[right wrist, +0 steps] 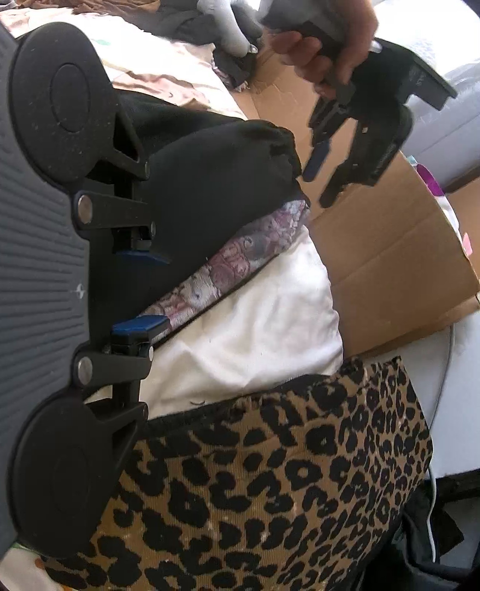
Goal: Fold clothes
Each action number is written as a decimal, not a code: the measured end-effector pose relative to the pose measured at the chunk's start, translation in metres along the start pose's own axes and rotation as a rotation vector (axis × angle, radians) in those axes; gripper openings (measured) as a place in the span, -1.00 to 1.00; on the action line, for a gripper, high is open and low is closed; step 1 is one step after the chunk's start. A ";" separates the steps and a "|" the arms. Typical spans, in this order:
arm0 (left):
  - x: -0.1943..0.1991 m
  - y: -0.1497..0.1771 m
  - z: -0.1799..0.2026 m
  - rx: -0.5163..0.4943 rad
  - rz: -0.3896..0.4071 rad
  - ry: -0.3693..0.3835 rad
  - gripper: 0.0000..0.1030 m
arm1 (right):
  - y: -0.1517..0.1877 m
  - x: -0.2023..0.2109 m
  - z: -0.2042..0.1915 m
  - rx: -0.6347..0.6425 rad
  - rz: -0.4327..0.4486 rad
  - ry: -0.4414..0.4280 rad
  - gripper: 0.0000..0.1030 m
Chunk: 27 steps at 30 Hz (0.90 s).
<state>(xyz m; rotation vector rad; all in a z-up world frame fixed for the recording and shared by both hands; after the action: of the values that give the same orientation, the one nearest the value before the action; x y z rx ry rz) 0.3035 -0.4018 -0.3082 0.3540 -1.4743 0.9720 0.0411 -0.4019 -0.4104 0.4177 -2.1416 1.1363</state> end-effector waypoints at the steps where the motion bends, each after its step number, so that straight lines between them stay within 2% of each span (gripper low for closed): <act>1: -0.004 0.003 0.001 0.006 -0.009 0.002 -0.21 | -0.001 0.000 0.002 -0.005 0.003 0.002 -0.32; 11: -0.036 0.027 -0.013 0.066 -0.052 -0.061 -0.23 | -0.005 -0.013 0.007 0.002 -0.017 -0.013 -0.32; 15: -0.041 0.031 -0.023 0.111 -0.069 -0.062 -0.22 | -0.002 -0.017 0.007 0.004 -0.034 -0.018 -0.32; 20: -0.041 0.033 -0.026 0.117 -0.068 -0.068 -0.27 | 0.000 -0.022 0.008 0.018 -0.059 -0.021 -0.32; 21: -0.041 0.033 -0.027 0.121 -0.066 -0.070 -0.35 | 0.001 -0.023 0.007 0.027 -0.061 -0.023 -0.32; 23: -0.038 0.036 -0.032 0.139 -0.058 -0.070 -0.63 | 0.002 -0.024 0.004 0.045 -0.066 -0.033 -0.32; 24: -0.036 0.037 -0.034 0.148 -0.054 -0.071 -0.86 | 0.004 -0.024 0.003 0.055 -0.073 -0.036 -0.32; 26: -0.031 0.040 -0.038 0.159 -0.051 -0.054 -0.95 | 0.006 -0.025 0.001 0.065 -0.082 -0.044 -0.35; 27: -0.029 0.041 -0.040 0.164 -0.049 -0.046 -0.97 | 0.007 -0.026 0.000 0.066 -0.086 -0.049 -0.47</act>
<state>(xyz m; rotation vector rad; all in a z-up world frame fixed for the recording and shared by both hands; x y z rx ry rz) 0.3053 -0.3575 -0.3550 0.5320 -1.4241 1.0539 0.0555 -0.3986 -0.4325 0.5679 -2.1108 1.1617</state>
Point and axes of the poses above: each gripper's, at about its wrist camera, not at the fingertips, and x roughly against the way its jaws point, z to its right, y to its underside, the point moved 3 cm from there along -x, roughly the way its jaws point
